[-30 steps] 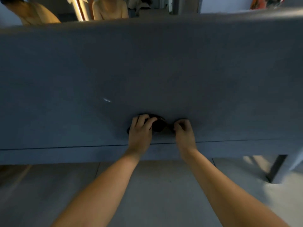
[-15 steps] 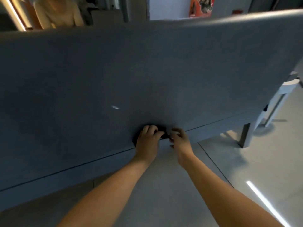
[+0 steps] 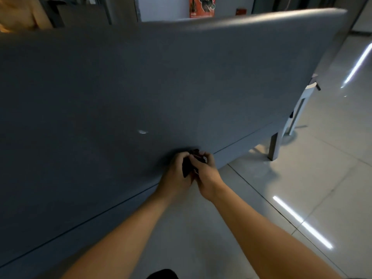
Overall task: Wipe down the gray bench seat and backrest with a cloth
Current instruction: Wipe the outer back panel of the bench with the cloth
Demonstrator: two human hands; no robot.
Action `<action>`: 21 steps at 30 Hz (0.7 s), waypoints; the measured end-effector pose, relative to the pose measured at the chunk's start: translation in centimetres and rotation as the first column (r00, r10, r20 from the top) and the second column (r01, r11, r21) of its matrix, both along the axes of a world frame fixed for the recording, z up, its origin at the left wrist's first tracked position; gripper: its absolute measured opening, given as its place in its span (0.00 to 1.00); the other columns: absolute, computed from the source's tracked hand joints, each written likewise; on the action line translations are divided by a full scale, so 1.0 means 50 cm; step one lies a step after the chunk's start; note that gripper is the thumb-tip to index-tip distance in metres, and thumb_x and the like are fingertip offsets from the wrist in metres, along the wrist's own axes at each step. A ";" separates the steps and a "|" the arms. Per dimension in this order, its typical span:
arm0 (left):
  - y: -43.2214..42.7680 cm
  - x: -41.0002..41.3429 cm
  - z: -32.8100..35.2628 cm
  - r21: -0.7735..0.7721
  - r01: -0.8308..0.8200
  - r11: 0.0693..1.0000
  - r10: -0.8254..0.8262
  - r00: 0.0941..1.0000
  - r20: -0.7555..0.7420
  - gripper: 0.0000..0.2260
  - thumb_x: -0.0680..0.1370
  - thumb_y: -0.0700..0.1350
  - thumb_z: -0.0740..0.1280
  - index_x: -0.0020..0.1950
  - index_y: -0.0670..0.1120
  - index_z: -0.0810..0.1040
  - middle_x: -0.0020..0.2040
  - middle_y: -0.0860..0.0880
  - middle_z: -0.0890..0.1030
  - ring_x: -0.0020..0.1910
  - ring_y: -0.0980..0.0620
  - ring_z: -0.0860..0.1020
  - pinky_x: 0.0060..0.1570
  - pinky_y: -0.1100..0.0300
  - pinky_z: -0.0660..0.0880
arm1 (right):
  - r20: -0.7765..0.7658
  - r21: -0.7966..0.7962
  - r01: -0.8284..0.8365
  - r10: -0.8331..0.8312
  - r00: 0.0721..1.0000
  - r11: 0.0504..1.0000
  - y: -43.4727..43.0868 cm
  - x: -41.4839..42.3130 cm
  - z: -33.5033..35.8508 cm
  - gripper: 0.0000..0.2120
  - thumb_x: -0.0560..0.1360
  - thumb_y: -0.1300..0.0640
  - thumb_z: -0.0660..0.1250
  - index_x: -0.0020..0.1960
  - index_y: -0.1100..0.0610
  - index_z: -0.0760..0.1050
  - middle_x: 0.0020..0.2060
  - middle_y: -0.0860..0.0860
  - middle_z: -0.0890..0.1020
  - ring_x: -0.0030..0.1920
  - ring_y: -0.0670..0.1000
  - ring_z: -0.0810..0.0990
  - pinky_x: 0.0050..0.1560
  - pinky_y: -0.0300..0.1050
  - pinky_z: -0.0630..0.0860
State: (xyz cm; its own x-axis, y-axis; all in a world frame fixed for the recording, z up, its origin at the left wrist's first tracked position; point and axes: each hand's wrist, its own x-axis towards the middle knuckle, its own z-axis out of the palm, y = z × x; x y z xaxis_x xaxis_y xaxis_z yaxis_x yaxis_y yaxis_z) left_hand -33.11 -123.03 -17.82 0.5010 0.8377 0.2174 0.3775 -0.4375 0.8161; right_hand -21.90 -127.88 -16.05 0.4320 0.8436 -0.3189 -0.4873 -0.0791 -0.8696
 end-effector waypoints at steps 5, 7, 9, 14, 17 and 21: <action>0.033 0.004 0.003 0.338 -0.063 0.939 0.111 0.986 -0.126 0.22 0.80 0.50 0.63 0.74 0.50 0.72 0.74 0.53 0.71 0.70 0.52 0.72 0.66 0.56 0.73 | 0.051 -0.046 0.385 -0.383 0.922 0.922 0.079 0.018 0.002 0.13 0.80 0.69 0.60 0.47 0.51 0.70 0.47 0.55 0.80 0.47 0.55 0.80 0.43 0.47 0.79; 0.028 -0.008 -0.023 0.490 -0.002 0.872 0.131 0.964 -0.230 0.24 0.79 0.50 0.63 0.75 0.49 0.71 0.76 0.52 0.69 0.71 0.50 0.71 0.68 0.55 0.70 | 0.015 -0.074 0.482 -0.482 0.876 0.873 0.098 0.019 -0.001 0.12 0.81 0.67 0.60 0.47 0.49 0.70 0.48 0.52 0.79 0.50 0.54 0.80 0.49 0.48 0.80; 0.036 -0.020 -0.044 0.542 0.068 0.837 0.121 0.944 -0.306 0.31 0.75 0.46 0.72 0.77 0.46 0.69 0.78 0.49 0.68 0.72 0.49 0.69 0.69 0.55 0.68 | 0.055 -0.080 0.459 -0.456 0.888 0.885 0.111 0.006 0.009 0.11 0.81 0.62 0.62 0.49 0.45 0.72 0.53 0.53 0.80 0.54 0.56 0.81 0.57 0.56 0.80; 0.054 -0.007 -0.019 0.505 0.027 0.863 0.173 0.923 -0.345 0.27 0.82 0.51 0.56 0.81 0.49 0.62 0.80 0.54 0.62 0.74 0.54 0.64 0.71 0.54 0.70 | 0.077 -0.061 0.409 -0.405 0.911 0.910 0.142 -0.021 0.055 0.11 0.78 0.58 0.62 0.58 0.46 0.70 0.62 0.55 0.75 0.56 0.58 0.78 0.60 0.61 0.79; 0.051 -0.022 -0.001 0.418 -0.013 0.908 0.152 0.942 -0.299 0.25 0.86 0.48 0.58 0.82 0.52 0.57 0.81 0.54 0.60 0.77 0.53 0.64 0.72 0.57 0.65 | 0.148 0.037 0.356 -0.357 0.922 0.934 0.131 -0.035 0.111 0.16 0.80 0.62 0.61 0.64 0.46 0.71 0.59 0.52 0.79 0.54 0.55 0.81 0.54 0.56 0.83; 0.066 -0.019 0.020 0.413 -0.055 0.909 0.169 0.955 -0.245 0.18 0.83 0.47 0.63 0.73 0.49 0.72 0.63 0.46 0.81 0.56 0.46 0.82 0.47 0.58 0.77 | 0.205 0.201 0.316 -0.355 0.912 0.927 0.112 -0.038 0.210 0.18 0.81 0.65 0.63 0.62 0.44 0.74 0.57 0.46 0.81 0.55 0.49 0.81 0.55 0.47 0.82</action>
